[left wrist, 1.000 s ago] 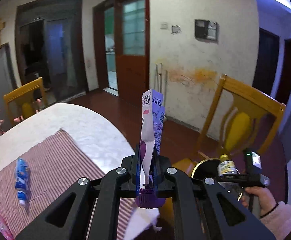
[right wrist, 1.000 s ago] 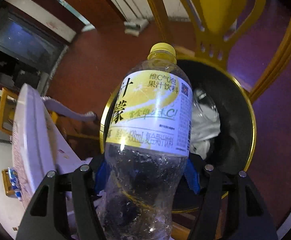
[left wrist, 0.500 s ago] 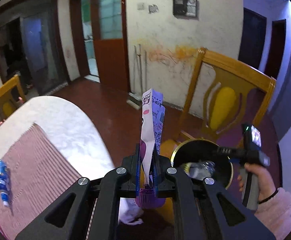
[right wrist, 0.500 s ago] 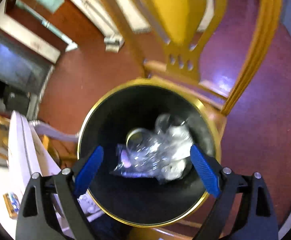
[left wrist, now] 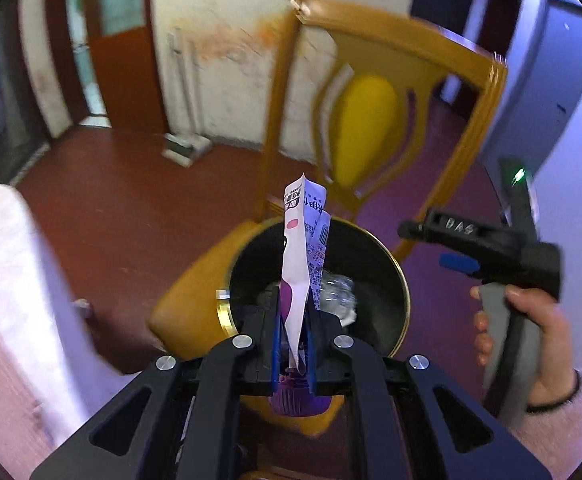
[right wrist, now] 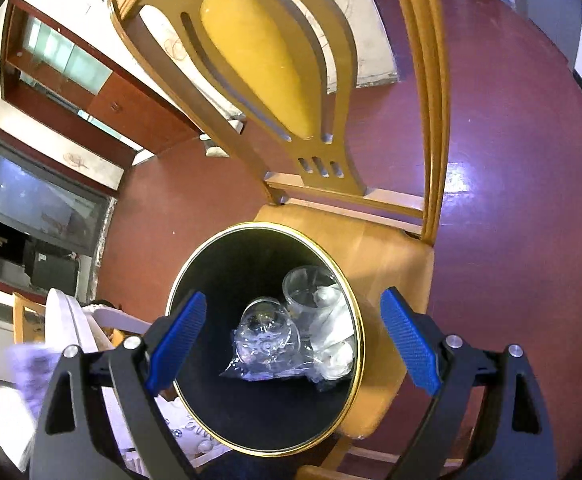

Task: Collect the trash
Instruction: 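Carry bottle and wrapper to the black bin and release both, then return both tools to the table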

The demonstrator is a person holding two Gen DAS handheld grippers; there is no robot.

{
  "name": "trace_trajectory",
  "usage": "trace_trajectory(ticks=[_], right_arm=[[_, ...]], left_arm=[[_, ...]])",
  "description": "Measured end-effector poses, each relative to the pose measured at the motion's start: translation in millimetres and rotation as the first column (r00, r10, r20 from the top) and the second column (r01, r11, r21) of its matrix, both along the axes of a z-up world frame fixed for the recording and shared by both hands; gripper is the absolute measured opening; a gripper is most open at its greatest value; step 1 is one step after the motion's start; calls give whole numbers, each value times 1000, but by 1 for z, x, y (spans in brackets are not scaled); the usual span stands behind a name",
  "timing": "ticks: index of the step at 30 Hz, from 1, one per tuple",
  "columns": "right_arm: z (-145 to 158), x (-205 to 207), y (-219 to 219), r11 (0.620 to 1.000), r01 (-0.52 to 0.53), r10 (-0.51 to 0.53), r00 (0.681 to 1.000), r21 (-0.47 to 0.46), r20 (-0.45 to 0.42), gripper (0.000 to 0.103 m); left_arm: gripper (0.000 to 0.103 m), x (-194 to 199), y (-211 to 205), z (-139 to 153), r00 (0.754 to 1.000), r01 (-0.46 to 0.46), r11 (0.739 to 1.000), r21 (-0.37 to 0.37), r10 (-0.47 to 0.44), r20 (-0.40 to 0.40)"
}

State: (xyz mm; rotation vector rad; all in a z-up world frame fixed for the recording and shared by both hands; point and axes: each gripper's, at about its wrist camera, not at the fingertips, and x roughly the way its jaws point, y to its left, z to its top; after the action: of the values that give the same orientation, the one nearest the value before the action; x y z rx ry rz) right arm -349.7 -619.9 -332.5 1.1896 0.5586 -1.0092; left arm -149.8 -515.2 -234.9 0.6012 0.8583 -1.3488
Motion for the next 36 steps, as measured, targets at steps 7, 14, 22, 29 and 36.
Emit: trace_trajectory(ticks=[7, 14, 22, 29, 36], right_arm=[[12, 3, 4, 1000, -21, 21, 999, -12, 29, 89], [16, 11, 5, 999, -26, 27, 998, -20, 48, 89], [37, 32, 12, 996, -65, 68, 996, -63, 49, 89], [71, 76, 39, 979, -152, 163, 984, -138, 71, 89], [118, 165, 106, 898, -341, 379, 920, -277, 97, 89]], left_arm=[[72, -1, -64, -83, 999, 15, 988, 155, -8, -45], [87, 5, -49, -80, 1000, -18, 991, 134, 19, -7], [97, 24, -20, -32, 992, -85, 996, 10, 83, 95], [97, 77, 51, 27, 950, -229, 961, -157, 256, 181], [97, 154, 177, 69, 815, -482, 828, -288, 544, 200]])
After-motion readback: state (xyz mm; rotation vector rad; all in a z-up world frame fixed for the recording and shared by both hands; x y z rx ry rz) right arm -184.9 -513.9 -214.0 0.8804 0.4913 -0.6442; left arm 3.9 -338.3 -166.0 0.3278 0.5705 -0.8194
